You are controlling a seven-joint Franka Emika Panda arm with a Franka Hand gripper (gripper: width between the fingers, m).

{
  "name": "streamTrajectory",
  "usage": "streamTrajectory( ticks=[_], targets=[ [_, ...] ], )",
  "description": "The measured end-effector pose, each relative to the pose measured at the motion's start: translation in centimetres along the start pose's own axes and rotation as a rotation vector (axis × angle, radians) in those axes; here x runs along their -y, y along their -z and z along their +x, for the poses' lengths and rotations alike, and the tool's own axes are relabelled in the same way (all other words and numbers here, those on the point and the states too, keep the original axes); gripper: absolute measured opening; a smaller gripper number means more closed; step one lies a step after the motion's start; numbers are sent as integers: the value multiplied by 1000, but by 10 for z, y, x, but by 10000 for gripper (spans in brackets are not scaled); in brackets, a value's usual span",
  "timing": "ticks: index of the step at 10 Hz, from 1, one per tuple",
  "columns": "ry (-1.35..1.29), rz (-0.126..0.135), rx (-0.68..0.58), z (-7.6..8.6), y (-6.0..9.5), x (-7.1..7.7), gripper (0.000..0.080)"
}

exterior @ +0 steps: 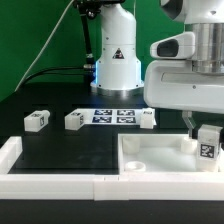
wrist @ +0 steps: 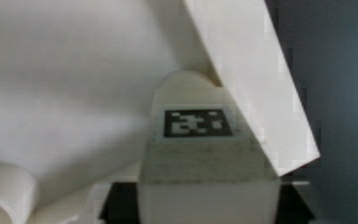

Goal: Assemble one leg

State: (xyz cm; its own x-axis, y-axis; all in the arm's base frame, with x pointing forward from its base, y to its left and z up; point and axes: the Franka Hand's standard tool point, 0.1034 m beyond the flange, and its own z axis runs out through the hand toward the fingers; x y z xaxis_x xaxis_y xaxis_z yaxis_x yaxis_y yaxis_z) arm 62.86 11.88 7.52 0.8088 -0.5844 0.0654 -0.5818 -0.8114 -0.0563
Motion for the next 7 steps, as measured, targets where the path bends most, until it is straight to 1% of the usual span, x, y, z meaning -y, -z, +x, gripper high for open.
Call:
streamTrajectory(
  ticks=[2, 5, 6, 7],
  targets=[
    [-217, -3, 2, 0, 0, -1, 291],
    [-468, 1, 11, 1, 0, -2, 291],
    [-497, 3, 14, 1, 0, -2, 293],
    [-462, 4, 13, 0, 0, -2, 521]
  ],
)
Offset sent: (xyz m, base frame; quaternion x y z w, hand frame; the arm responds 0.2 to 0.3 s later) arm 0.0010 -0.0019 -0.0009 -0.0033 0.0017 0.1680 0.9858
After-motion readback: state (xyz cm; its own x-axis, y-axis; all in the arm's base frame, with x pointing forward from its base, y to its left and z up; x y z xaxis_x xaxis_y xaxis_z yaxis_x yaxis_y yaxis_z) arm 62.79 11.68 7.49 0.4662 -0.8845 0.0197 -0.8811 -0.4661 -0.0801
